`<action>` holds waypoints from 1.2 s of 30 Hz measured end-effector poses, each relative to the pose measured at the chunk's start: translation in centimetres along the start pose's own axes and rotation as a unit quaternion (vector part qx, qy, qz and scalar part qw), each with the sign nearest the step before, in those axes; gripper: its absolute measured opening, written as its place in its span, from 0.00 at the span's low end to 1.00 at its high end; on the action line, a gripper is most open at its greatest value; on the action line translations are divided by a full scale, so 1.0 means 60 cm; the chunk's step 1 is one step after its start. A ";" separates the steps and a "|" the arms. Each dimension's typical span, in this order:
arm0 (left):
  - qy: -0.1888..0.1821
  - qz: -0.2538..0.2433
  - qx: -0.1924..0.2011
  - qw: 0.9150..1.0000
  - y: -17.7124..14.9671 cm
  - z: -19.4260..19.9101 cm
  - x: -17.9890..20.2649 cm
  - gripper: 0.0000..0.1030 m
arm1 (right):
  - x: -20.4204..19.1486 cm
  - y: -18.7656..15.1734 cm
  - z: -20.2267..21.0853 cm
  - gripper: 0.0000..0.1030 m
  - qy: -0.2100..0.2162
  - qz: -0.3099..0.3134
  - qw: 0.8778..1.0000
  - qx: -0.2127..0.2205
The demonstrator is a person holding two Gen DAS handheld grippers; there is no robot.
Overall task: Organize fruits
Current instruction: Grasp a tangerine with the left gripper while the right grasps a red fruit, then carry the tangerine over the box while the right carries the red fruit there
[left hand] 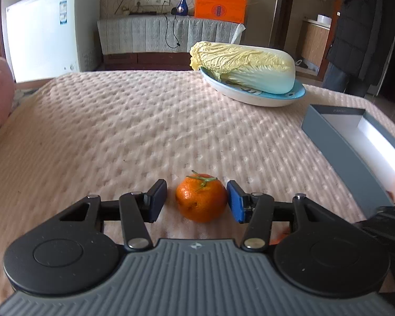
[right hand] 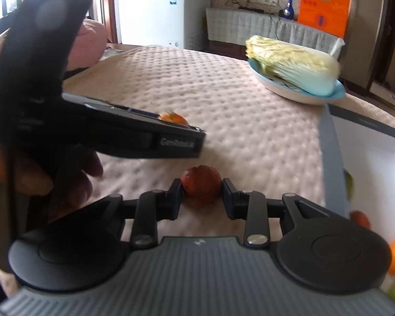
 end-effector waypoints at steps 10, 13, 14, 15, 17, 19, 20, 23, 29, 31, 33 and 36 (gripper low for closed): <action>0.014 -0.018 0.004 1.000 -0.007 0.005 0.016 0.42 | 0.033 -0.007 0.077 0.34 -0.007 -0.023 0.999 0.032; 0.012 -0.015 0.000 1.000 -0.008 0.009 0.017 0.42 | 0.037 -0.010 0.100 0.34 -0.009 -0.023 0.999 0.042; 0.012 -0.014 -0.001 1.000 -0.008 0.011 0.017 0.42 | 0.038 -0.013 0.106 0.34 -0.009 -0.024 0.999 0.044; 0.010 -0.013 -0.001 1.000 -0.008 0.014 0.018 0.42 | 0.039 -0.015 0.113 0.34 -0.009 -0.027 0.999 0.046; 0.007 -0.010 0.000 1.000 -0.007 0.021 0.021 0.42 | 0.039 -0.020 0.125 0.34 -0.007 -0.028 0.998 0.051; 0.007 -0.013 0.003 1.000 -0.006 0.029 0.025 0.42 | 0.034 -0.024 0.136 0.34 -0.006 -0.023 0.998 0.056; 0.006 -0.014 0.004 1.000 -0.005 0.033 0.027 0.42 | 0.032 -0.026 0.140 0.34 -0.005 -0.021 0.998 0.057; 0.008 -0.014 0.005 1.000 -0.003 0.046 0.032 0.42 | 0.024 -0.032 0.152 0.34 -0.002 -0.017 0.998 0.062; 0.001 -0.014 0.021 1.000 0.007 0.081 0.048 0.42 | 0.019 -0.038 0.169 0.34 -0.004 -0.017 0.997 0.071; -0.002 -0.019 0.026 0.999 0.009 0.088 0.057 0.42 | 0.023 -0.040 0.173 0.34 -0.007 -0.020 0.997 0.074; -0.004 -0.022 0.027 0.999 0.012 0.092 0.064 0.42 | 0.029 -0.041 0.176 0.34 -0.010 -0.022 0.997 0.075; -0.009 -0.024 0.030 0.999 0.016 0.098 0.074 0.42 | 0.039 -0.043 0.180 0.34 -0.016 -0.028 0.996 0.078</action>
Point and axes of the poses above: each gripper's, at about its wrist camera, not at the fingertips, and z roughly against the way its jaws point, x to its right, y to its top, the point moved 2 cm from there along -z, roughly the way its jaws point, and after that the axes turned 3 degrees about -y, right-handed, at the moved point
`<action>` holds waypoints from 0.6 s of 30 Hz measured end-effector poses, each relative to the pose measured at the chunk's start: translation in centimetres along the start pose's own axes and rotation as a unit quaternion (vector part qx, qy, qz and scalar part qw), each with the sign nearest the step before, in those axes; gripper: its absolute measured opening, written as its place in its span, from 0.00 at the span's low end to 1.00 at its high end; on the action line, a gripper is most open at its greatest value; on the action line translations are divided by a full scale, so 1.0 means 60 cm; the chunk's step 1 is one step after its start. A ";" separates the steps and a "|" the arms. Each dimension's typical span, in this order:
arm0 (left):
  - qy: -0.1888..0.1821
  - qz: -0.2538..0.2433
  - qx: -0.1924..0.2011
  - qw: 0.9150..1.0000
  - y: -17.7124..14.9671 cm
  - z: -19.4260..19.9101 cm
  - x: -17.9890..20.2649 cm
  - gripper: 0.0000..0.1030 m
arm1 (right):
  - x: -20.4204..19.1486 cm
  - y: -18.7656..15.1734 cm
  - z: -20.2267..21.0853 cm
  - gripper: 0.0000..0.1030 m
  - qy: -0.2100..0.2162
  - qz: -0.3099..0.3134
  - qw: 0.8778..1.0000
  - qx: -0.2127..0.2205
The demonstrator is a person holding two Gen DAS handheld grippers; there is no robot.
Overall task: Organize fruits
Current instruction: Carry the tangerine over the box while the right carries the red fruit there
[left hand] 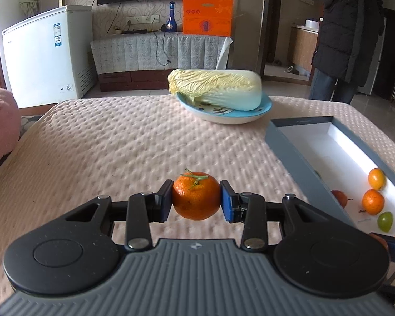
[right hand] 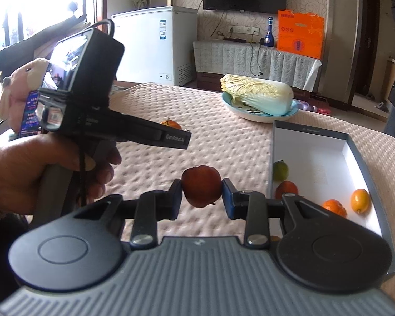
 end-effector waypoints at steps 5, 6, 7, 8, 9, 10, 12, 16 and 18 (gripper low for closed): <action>-0.012 -0.004 0.008 1.000 0.009 0.004 0.022 0.42 | 0.016 -0.002 0.009 0.34 -0.012 -0.008 1.000 0.005; -0.018 -0.004 0.010 1.000 0.012 0.005 0.028 0.42 | 0.020 -0.003 0.010 0.34 -0.014 -0.010 1.000 0.006; -0.024 -0.003 0.012 1.000 0.014 0.006 0.034 0.42 | 0.025 -0.003 0.013 0.34 -0.015 -0.014 1.000 0.007; -0.029 -0.004 0.015 0.999 0.017 0.007 0.043 0.42 | 0.029 -0.003 0.015 0.34 -0.018 -0.017 1.000 0.008; -0.034 -0.007 0.017 0.999 0.018 0.008 0.052 0.42 | 0.034 -0.004 0.018 0.34 -0.021 -0.018 1.000 0.009; -0.039 -0.012 0.019 0.999 0.019 0.008 0.062 0.42 | 0.039 -0.004 0.020 0.34 -0.024 -0.019 0.999 0.008; -0.048 -0.016 0.017 0.999 0.020 0.005 0.082 0.42 | 0.052 -0.006 0.022 0.35 -0.034 -0.026 0.999 0.007; -0.069 -0.027 0.018 0.997 0.021 0.000 0.122 0.42 | 0.081 -0.015 0.029 0.35 -0.056 -0.041 0.998 0.001; -0.080 -0.030 0.018 0.996 0.020 -0.004 0.142 0.42 | 0.095 -0.020 0.033 0.35 -0.063 -0.049 0.997 -0.002</action>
Point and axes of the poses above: each gripper's, at about its wrist camera, not at the fingertips, and z roughly against the way its jaws point, x to its right, y to its top, the point moved 2 cm from there along -z, roughly the way its jaws point, and after that the axes turned 3 degrees about -y, right-handed, at the moved point
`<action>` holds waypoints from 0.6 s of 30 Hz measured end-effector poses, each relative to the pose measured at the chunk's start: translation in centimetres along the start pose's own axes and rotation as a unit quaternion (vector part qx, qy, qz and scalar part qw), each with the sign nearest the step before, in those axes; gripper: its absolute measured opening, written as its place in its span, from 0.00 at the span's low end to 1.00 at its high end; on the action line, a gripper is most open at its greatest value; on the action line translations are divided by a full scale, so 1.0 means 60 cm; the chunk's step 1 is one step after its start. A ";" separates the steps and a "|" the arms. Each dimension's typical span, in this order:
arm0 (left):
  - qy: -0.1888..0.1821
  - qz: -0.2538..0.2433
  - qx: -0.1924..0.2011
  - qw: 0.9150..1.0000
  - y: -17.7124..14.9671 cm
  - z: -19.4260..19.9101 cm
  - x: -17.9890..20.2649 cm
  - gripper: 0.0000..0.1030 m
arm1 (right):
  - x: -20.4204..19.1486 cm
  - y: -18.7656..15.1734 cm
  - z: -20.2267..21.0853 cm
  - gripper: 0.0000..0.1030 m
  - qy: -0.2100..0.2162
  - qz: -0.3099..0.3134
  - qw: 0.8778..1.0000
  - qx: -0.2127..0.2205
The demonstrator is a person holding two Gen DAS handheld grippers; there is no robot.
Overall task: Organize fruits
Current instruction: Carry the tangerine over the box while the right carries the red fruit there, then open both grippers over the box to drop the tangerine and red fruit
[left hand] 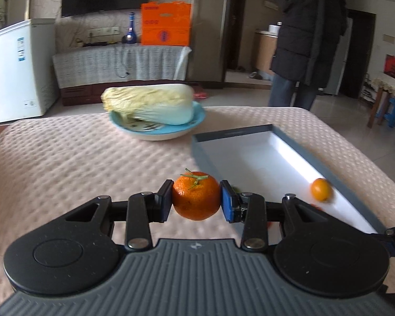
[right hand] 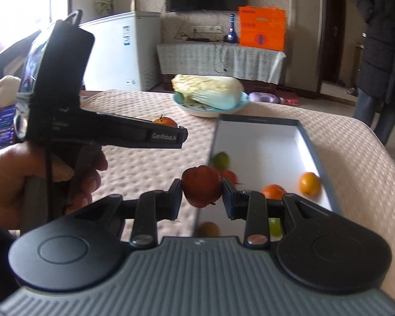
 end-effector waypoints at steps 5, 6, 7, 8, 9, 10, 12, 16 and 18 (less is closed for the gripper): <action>-0.015 0.001 -0.010 1.000 -0.002 -0.026 0.036 0.42 | 0.042 -0.008 -0.001 0.35 -0.024 -0.014 1.000 -0.012; -0.019 0.003 -0.011 1.000 -0.002 -0.029 0.042 0.42 | 0.049 -0.009 -0.002 0.35 -0.028 -0.017 0.999 -0.014; -0.023 0.004 -0.012 1.000 -0.001 -0.032 0.048 0.42 | 0.054 -0.011 -0.004 0.35 -0.032 -0.018 0.999 -0.016; -0.027 0.004 -0.011 1.000 -0.001 -0.036 0.054 0.42 | 0.060 -0.012 -0.006 0.35 -0.035 -0.017 0.999 -0.019; -0.030 0.002 -0.011 0.999 -0.001 -0.039 0.060 0.42 | 0.065 -0.013 -0.009 0.35 -0.038 -0.016 0.999 -0.021; -0.031 0.001 -0.013 0.999 -0.002 -0.043 0.065 0.42 | 0.069 -0.014 -0.011 0.35 -0.042 -0.015 0.999 -0.023; -0.035 0.002 -0.018 0.999 -0.003 -0.054 0.073 0.42 | 0.078 -0.016 -0.013 0.35 -0.048 -0.018 0.998 -0.027; -0.039 -0.002 -0.022 0.999 -0.005 -0.066 0.091 0.42 | 0.097 -0.018 -0.019 0.35 -0.056 -0.027 0.998 -0.033; -0.040 -0.004 -0.024 0.999 -0.006 -0.072 0.096 0.42 | 0.103 -0.019 -0.023 0.35 -0.059 -0.028 0.997 -0.037</action>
Point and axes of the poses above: each gripper's, at about its wrist camera, not at the fingertips, and z roughly against the way its jaws point, x to its right, y to its top, the point moved 2 cm from there along -z, roughly the way its jaws point, and after that the axes turned 3 degrees about -y, right-handed, at the moved point
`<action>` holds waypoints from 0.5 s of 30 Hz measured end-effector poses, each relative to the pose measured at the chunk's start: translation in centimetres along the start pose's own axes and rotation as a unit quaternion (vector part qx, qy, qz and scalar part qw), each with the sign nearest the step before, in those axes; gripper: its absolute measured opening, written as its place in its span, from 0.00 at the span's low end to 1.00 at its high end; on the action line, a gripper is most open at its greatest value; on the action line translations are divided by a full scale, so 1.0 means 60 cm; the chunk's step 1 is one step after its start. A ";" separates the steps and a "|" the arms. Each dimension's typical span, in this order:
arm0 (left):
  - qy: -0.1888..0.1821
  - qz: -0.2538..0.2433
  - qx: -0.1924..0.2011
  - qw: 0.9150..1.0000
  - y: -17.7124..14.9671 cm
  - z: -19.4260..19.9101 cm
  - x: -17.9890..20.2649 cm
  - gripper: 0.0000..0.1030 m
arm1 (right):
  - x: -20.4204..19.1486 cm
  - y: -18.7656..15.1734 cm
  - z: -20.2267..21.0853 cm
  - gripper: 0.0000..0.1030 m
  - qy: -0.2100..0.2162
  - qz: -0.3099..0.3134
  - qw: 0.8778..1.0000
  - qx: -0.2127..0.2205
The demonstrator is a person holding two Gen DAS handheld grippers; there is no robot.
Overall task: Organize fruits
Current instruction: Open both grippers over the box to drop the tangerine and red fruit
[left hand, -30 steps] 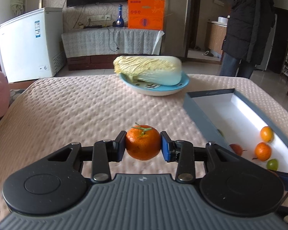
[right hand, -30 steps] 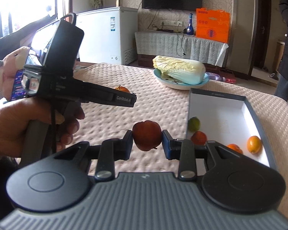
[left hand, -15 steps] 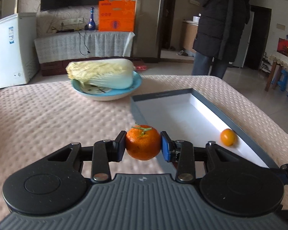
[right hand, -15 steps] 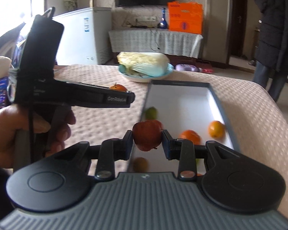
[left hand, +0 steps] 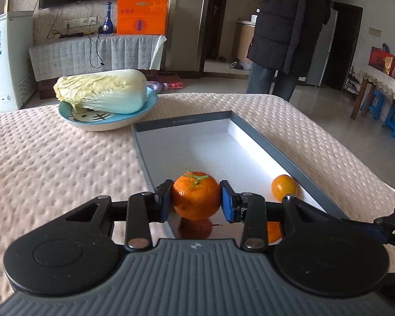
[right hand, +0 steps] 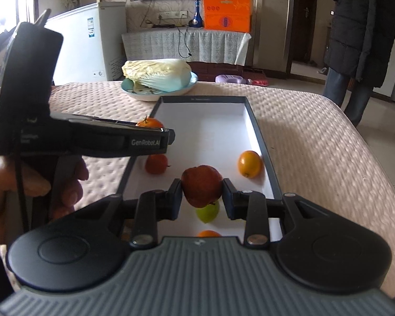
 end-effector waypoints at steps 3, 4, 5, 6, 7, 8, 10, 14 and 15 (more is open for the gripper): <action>0.000 0.000 -0.003 1.000 -0.001 -0.007 0.004 0.42 | 0.007 -0.001 -0.007 0.35 0.000 -0.003 1.000 -0.006; 0.001 0.000 -0.003 1.000 -0.001 -0.010 0.004 0.42 | 0.008 -0.001 -0.009 0.35 0.000 -0.002 1.000 -0.007; 0.001 0.001 -0.004 1.000 -0.001 -0.013 0.004 0.42 | 0.010 -0.001 -0.011 0.35 -0.001 -0.002 1.000 -0.009; 0.002 0.003 -0.006 1.000 -0.001 -0.017 0.003 0.42 | 0.010 -0.001 -0.014 0.35 -0.001 -0.001 1.000 -0.011; 0.003 0.004 -0.008 1.000 -0.001 -0.020 0.003 0.42 | 0.010 -0.002 -0.017 0.35 -0.001 -0.001 1.000 -0.013; 0.003 0.004 -0.010 1.000 -0.001 -0.024 0.002 0.42 | 0.010 -0.001 -0.020 0.35 -0.002 -0.001 1.000 -0.015; 0.009 -0.001 -0.013 1.000 -0.001 -0.028 0.005 0.43 | 0.009 -0.002 -0.028 0.35 -0.005 0.003 1.000 -0.018; 0.023 -0.002 -0.020 1.000 -0.001 -0.032 0.001 0.43 | 0.007 0.000 -0.040 0.57 -0.023 0.000 1.000 -0.021; 0.020 0.000 -0.021 1.000 -0.001 -0.032 -0.002 0.43 | 0.007 0.002 -0.038 0.75 -0.029 -0.003 0.999 -0.014</action>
Point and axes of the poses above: each gripper's, at about its wrist camera, not at the fingertips, and z roughly against the way its jaws point, x to its right, y to its top, the point moved 2 cm from there along -z, roughly the way its jaws point, and after that the axes turned 3 degrees about -y, right-handed, at the moved point
